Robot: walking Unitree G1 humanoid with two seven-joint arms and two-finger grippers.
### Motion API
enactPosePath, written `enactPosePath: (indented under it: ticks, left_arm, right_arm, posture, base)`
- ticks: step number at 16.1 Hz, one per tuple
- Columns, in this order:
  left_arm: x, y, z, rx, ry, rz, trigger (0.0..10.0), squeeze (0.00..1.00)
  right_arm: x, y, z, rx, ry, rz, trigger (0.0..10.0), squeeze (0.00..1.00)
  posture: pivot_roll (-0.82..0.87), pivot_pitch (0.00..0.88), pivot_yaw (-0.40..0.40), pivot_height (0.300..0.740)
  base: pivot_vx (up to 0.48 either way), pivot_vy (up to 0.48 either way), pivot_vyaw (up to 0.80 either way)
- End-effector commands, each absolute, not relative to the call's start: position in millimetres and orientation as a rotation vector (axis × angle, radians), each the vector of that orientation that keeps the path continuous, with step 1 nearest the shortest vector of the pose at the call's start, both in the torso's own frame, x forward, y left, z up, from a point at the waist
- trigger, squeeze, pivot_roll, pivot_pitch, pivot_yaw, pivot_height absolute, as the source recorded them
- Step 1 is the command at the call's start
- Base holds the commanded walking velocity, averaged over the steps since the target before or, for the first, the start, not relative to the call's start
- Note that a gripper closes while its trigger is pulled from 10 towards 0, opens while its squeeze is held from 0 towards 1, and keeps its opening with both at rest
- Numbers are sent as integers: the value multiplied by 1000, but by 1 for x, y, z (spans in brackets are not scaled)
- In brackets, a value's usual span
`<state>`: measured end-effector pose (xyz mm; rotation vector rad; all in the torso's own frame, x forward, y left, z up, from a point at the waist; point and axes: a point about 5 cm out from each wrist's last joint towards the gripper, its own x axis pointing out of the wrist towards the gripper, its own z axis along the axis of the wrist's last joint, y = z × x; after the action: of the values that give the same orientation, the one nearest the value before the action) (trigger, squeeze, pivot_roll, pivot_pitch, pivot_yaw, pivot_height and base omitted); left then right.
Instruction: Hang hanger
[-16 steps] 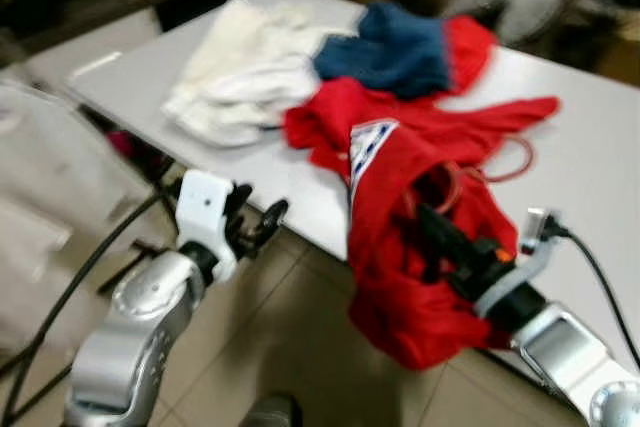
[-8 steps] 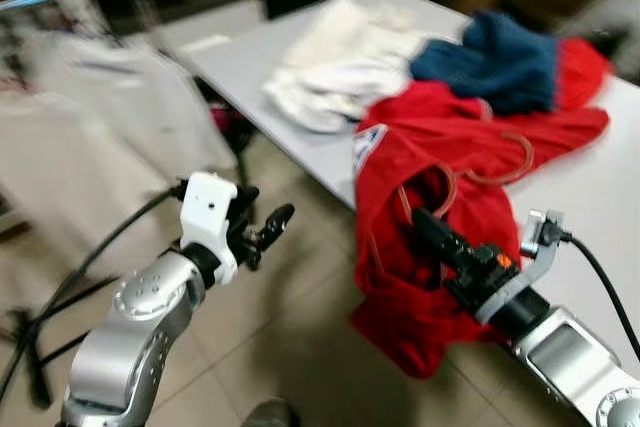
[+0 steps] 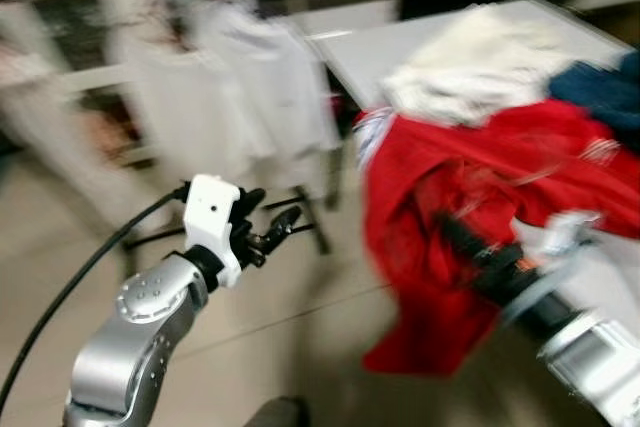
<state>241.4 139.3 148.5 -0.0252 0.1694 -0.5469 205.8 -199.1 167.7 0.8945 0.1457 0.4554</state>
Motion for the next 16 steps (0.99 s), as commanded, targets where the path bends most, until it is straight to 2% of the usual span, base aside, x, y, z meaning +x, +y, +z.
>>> enactPosePath:
  ticks: [1,2,4,6,9,12,14,16]
  left_arm:
    - [240,139,153,-27,153,-563,10000,294]
    - [240,138,156,-46,141,-578,10000,290]
    - [243,139,158,-47,135,-572,10000,290]
    - [242,140,157,-45,137,-572,10000,294]
    - [241,140,155,-35,147,-569,10000,294]
    - [241,140,155,-32,147,-568,10000,290]
    - [241,141,155,-28,148,-567,10000,294]
    - [244,142,153,-7,156,-534,10000,286]
  right_arm:
    - [206,-211,197,920,-31,508,10000,0]
    - [203,-218,224,947,-184,572,10000,0]
    - [199,-220,252,950,-317,671,10000,0]
    - [198,-209,249,913,-269,723,10000,0]
    - [201,-178,213,855,-10,741,10000,0]
    - [201,-162,208,871,33,778,10000,0]
    - [206,-160,202,837,50,724,10000,0]
    - [223,-164,185,700,113,556,10000,0]
  posture:
    - [88,67,24,740]
    - [88,66,24,740]
    - [88,66,24,740]
    - [88,66,24,740]
    - [91,62,18,740]
    - [94,60,18,740]
    - [93,59,22,740]
    - [88,57,25,740]
  base:
    - [0,0,788]
    - [0,0,788]
    - [0,0,788]
    - [0,0,794]
    - [0,0,788]
    - [0,0,788]
    - [0,0,788]
    - [0,0,791]
